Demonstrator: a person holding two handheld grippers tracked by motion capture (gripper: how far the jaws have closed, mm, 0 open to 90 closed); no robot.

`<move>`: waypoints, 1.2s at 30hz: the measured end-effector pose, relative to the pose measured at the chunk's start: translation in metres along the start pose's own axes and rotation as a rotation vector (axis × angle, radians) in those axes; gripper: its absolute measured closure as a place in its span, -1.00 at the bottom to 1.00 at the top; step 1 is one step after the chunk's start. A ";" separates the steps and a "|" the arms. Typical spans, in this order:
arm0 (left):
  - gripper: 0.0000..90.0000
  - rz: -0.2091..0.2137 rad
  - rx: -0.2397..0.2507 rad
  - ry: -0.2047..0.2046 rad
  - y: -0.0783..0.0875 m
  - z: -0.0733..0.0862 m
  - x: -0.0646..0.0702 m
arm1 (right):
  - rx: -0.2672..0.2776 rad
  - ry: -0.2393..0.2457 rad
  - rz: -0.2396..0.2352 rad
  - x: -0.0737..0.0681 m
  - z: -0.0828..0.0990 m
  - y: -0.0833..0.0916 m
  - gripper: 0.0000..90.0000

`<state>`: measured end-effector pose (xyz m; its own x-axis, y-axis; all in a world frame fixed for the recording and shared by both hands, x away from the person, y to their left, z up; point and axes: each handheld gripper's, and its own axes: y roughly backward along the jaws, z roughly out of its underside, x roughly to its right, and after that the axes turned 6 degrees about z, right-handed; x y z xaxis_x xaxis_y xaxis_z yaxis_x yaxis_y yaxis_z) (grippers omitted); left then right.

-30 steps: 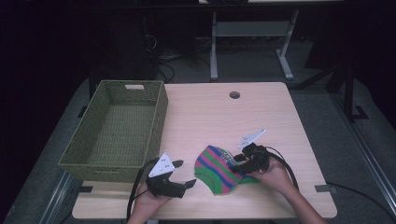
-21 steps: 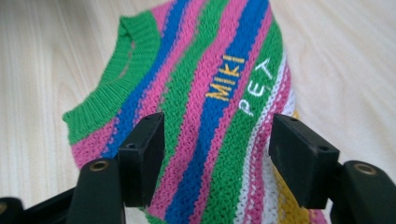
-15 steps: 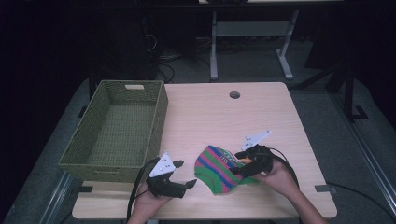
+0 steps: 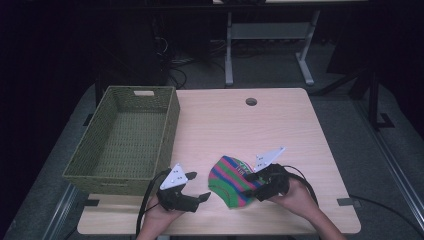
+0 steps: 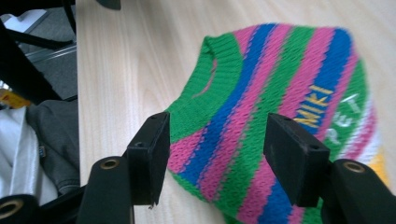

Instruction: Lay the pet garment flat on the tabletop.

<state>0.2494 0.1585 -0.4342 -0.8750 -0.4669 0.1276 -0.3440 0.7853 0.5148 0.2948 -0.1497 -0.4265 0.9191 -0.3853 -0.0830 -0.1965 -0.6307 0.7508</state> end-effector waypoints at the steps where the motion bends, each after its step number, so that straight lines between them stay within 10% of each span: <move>1: -0.58 0.000 -0.001 0.000 0.000 0.000 0.000 | -0.004 0.011 0.000 -0.001 0.000 -0.002 -0.06; 14: -0.58 0.001 0.002 0.001 0.000 0.000 0.000 | -0.063 0.068 -0.046 -0.013 0.001 -0.029 0.07; 36: -0.58 -0.001 0.010 0.007 0.002 0.000 0.000 | -0.079 0.140 0.065 -0.023 0.005 -0.039 0.54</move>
<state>0.2488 0.1605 -0.4334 -0.8724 -0.4703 0.1330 -0.3481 0.7889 0.5064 0.2795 -0.1196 -0.4572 0.9450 -0.3225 0.0548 -0.2343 -0.5506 0.8012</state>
